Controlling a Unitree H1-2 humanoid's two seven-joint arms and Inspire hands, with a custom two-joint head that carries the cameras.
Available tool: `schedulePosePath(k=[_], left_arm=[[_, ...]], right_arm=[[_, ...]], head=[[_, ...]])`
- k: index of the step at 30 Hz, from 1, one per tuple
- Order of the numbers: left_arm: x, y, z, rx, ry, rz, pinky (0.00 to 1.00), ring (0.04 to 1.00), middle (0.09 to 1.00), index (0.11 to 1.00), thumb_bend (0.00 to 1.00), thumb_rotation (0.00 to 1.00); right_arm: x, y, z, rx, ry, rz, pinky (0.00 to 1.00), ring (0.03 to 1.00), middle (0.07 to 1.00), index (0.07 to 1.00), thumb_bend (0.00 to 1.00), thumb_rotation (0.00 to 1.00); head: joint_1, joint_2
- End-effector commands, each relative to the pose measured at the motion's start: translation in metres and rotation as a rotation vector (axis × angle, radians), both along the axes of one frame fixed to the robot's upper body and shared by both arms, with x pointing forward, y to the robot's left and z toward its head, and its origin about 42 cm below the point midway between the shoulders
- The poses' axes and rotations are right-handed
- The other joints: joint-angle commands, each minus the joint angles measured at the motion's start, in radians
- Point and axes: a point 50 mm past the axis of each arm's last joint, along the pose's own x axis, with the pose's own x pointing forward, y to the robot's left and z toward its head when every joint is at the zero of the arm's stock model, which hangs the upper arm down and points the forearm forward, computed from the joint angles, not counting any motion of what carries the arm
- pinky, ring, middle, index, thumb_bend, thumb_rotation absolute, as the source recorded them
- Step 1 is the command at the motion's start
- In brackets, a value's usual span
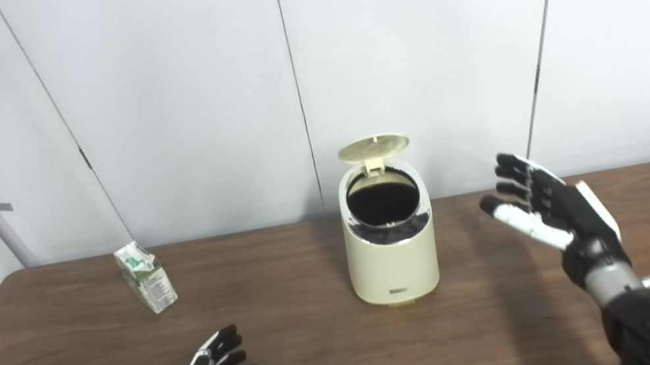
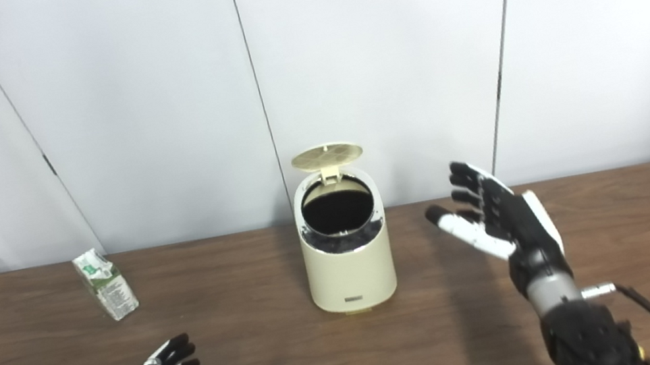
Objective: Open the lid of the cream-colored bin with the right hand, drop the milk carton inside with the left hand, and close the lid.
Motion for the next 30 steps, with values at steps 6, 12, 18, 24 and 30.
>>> schedulePosePath(k=[6, 12, 18, 24, 30], left_arm=[[-0.008, 0.000, -0.011, -0.037, 0.052, -0.002, 0.70, 0.775, 0.812, 0.846, 0.45, 0.26], [-0.009, 0.001, -0.010, -0.055, 0.045, 0.001, 0.71, 0.784, 0.819, 0.842, 0.43, 0.22], [-0.011, 0.002, -0.008, -0.068, 0.039, -0.003, 0.72, 0.798, 0.830, 0.846, 0.41, 0.19], [-0.013, 0.005, -0.006, -0.035, 0.035, 0.007, 0.70, 0.779, 0.817, 0.833, 0.41, 0.17], [-0.013, 0.010, -0.004, -0.004, 0.031, 0.046, 0.65, 0.741, 0.800, 0.832, 0.43, 0.20]], right_arm=[[-0.018, -0.010, -0.007, 0.051, -0.052, 0.065, 0.92, 0.950, 0.948, 0.947, 0.59, 0.83], [-0.034, -0.010, -0.019, 0.093, -0.026, 0.070, 0.96, 0.972, 0.963, 0.959, 0.58, 0.99], [-0.047, -0.006, -0.027, 0.127, -0.007, 0.057, 0.97, 0.977, 0.971, 0.969, 0.61, 0.99], [-0.058, -0.002, -0.037, 0.122, -0.002, 0.040, 0.96, 0.971, 0.970, 0.968, 0.61, 0.99], [-0.065, -0.002, -0.044, 0.076, -0.006, 0.021, 0.95, 0.960, 0.955, 0.956, 0.60, 0.97]], head=[[-0.001, 0.006], [-0.001, 0.012], [0.002, 0.015], [0.019, 0.016], [0.094, 0.003]])
